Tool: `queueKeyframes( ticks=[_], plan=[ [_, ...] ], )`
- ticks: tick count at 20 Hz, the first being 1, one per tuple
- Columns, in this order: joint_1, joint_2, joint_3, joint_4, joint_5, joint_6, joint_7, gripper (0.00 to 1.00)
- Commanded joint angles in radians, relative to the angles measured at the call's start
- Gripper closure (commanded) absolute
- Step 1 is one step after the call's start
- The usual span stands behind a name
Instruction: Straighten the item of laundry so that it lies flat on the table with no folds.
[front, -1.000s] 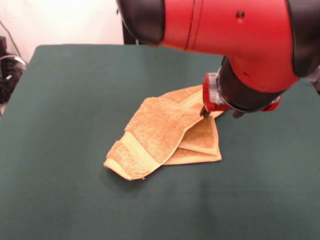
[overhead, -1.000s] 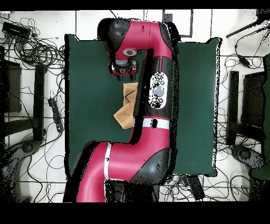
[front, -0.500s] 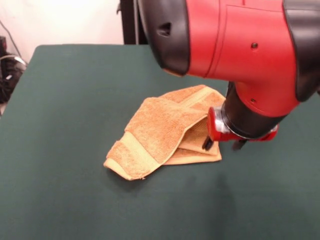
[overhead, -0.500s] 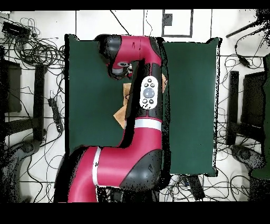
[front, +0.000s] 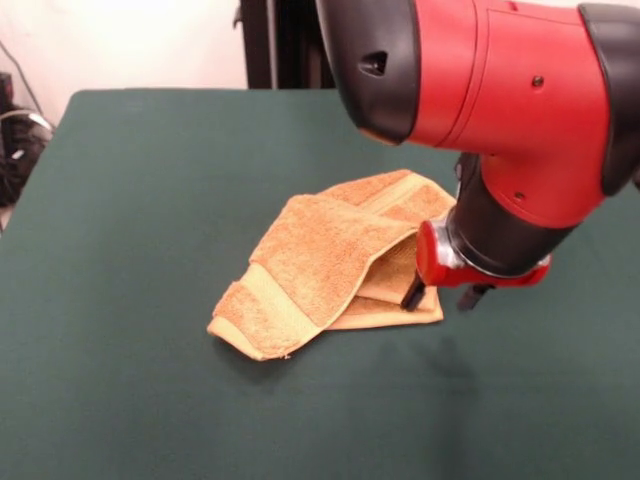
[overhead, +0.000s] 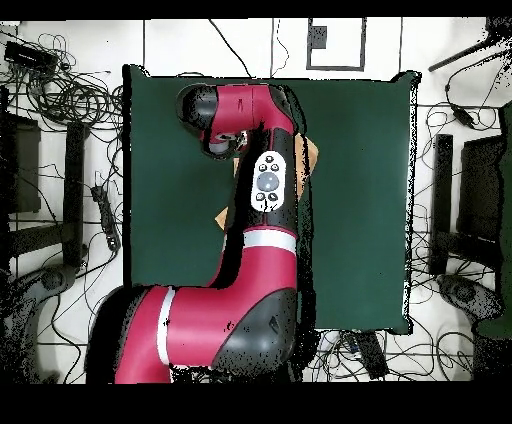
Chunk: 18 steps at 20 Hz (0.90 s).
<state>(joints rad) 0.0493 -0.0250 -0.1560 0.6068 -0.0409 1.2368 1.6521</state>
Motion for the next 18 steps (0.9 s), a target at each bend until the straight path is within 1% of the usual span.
queueKeyframes(
  ticks=[1,3,7,8,11,13,15,18],
  plan=[
    [0.022,-0.026,0.014,0.217,-0.061,0.017,0.027,0.0],
    [0.028,-0.018,-0.001,0.196,-0.085,0.079,-0.002,0.0],
    [0.012,-0.045,0.023,0.241,-0.085,0.058,0.001,0.0],
    [0.01,-0.053,0.03,0.261,-0.082,0.04,0.016,0.0],
    [-0.009,-0.101,0.063,0.372,-0.056,-0.062,0.051,0.0],
    [-0.016,-0.119,0.079,0.421,-0.044,-0.105,0.067,0.0],
    [-0.018,-0.123,0.089,0.448,-0.038,-0.129,0.08,0.0],
    [-0.027,-0.139,0.104,0.497,-0.039,-0.199,0.075,0.0]
  ],
)
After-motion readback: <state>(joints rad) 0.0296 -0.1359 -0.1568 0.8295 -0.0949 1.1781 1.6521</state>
